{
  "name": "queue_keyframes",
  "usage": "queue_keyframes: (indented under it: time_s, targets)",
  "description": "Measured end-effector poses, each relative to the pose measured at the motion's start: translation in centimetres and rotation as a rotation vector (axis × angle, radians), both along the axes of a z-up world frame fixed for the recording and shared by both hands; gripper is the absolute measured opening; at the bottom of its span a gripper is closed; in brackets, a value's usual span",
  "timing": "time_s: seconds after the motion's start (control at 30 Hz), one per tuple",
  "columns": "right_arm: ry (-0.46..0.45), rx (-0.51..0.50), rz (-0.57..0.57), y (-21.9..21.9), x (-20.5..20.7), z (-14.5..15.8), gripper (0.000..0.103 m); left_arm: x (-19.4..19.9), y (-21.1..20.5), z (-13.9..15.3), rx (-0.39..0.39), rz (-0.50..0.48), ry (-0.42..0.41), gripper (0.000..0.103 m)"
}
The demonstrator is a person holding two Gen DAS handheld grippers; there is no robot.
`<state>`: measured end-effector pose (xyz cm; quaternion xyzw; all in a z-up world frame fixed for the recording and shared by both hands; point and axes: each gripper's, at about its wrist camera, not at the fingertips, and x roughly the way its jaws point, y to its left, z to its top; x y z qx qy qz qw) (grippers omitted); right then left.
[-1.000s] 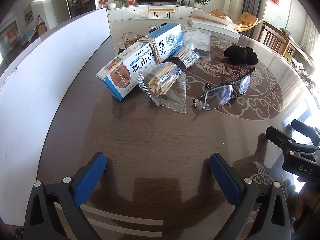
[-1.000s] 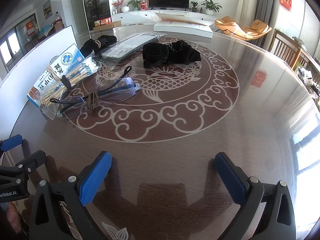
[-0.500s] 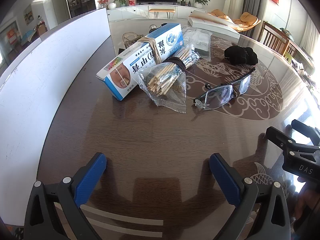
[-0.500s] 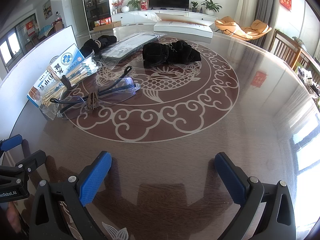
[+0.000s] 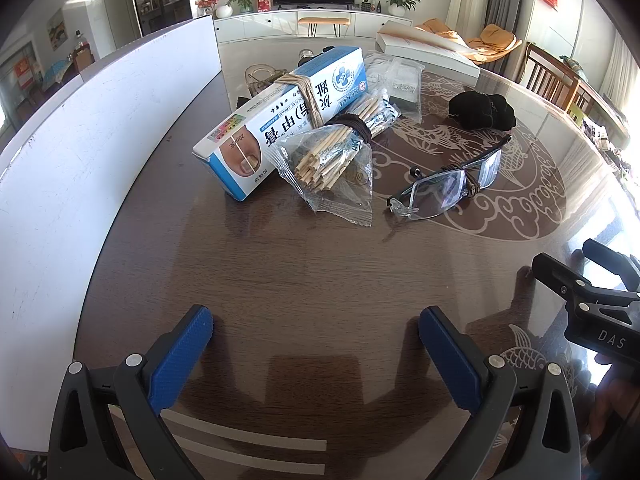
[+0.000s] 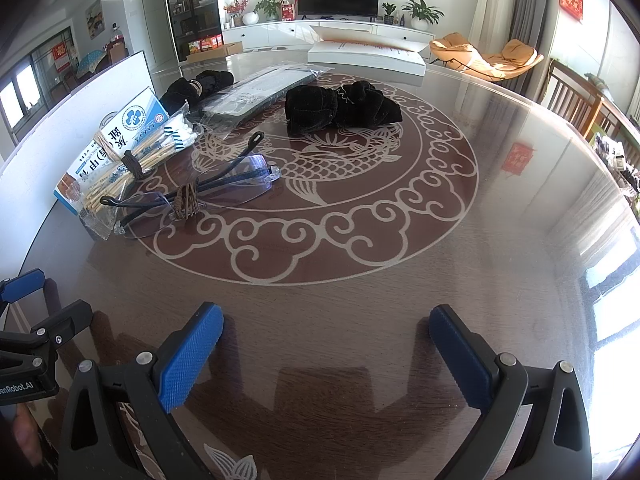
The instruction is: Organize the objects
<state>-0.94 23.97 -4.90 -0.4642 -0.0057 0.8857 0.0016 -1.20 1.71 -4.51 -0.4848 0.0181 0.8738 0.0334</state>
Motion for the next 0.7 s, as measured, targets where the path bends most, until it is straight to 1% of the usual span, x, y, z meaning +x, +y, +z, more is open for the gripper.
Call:
queue_keyframes:
  time_s: [0.37, 0.43, 0.5, 0.63, 0.7]
  targets:
    - [0.000, 0.000, 0.000, 0.0, 0.0, 0.0, 0.103, 0.0, 0.0, 0.0, 0.002, 0.000, -0.001, 0.103]
    - [0.000, 0.000, 0.000, 0.0, 0.0, 0.0, 0.103, -0.1, -0.4, 0.0, 0.001, 0.023, -0.003, 0.103]
    - [0.000, 0.000, 0.000, 0.0, 0.0, 0.0, 0.103, -0.1, -1.4, 0.3, 0.044, 0.056, 0.002, 0.103]
    - [0.000, 0.000, 0.000, 0.0, 0.0, 0.0, 0.103, 0.2, -4.1, 0.9, 0.212, 0.113, 0.019, 0.103]
    - [0.000, 0.000, 0.000, 0.0, 0.0, 0.0, 0.103, 0.3, -5.0, 1.0, 0.252, 0.149, 0.024, 0.103]
